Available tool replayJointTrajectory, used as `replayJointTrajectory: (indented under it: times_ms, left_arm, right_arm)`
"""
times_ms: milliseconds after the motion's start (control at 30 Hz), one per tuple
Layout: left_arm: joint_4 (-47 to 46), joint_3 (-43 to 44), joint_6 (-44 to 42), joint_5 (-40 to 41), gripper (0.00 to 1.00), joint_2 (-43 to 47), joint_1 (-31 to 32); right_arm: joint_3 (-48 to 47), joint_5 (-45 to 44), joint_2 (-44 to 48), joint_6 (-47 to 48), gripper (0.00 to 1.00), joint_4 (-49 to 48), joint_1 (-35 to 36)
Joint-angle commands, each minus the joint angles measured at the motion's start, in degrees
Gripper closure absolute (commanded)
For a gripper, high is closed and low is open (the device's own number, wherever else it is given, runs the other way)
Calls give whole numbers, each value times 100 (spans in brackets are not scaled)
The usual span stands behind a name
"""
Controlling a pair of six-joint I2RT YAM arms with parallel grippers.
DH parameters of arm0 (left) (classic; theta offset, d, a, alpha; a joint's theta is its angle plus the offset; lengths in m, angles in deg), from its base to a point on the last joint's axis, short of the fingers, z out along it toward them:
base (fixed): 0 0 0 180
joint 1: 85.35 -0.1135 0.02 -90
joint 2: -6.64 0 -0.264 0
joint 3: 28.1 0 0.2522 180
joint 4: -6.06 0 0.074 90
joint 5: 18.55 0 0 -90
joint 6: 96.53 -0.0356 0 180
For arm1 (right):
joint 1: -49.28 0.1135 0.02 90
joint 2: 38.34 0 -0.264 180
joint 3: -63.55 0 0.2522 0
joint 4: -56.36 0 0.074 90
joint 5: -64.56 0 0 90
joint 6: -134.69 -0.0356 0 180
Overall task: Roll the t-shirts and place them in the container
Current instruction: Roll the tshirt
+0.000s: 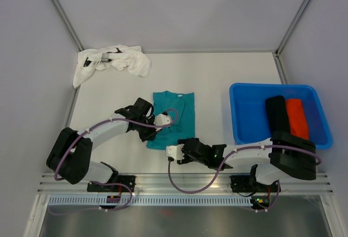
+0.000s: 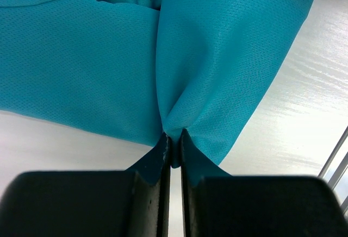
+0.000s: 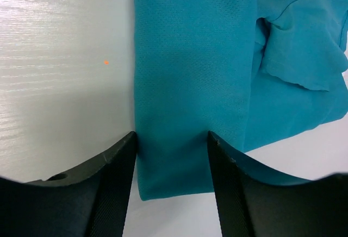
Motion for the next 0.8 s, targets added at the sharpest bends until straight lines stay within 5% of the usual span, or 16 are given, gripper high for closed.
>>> replayJointTrajectory:
  times_ms: [0,233,433,767]
  left_arm:
    - [38,234,-120,-165,96,-76,-40]
    - [257,349,-191,-244,92,-59,-93]
    - [468,472,-120,-235,52,292,-93]
    - [1145,779,-428,-156,39,1215,-93]
  right_arm:
    - [-45,-174,-273,93,40,409,30]
    - [-309,36,-554,-100,99,831,22]
    - [-563,781,-301,-434,100,1225,-223]
    - [-1012,3410,131,-980,100,1718,-1621]
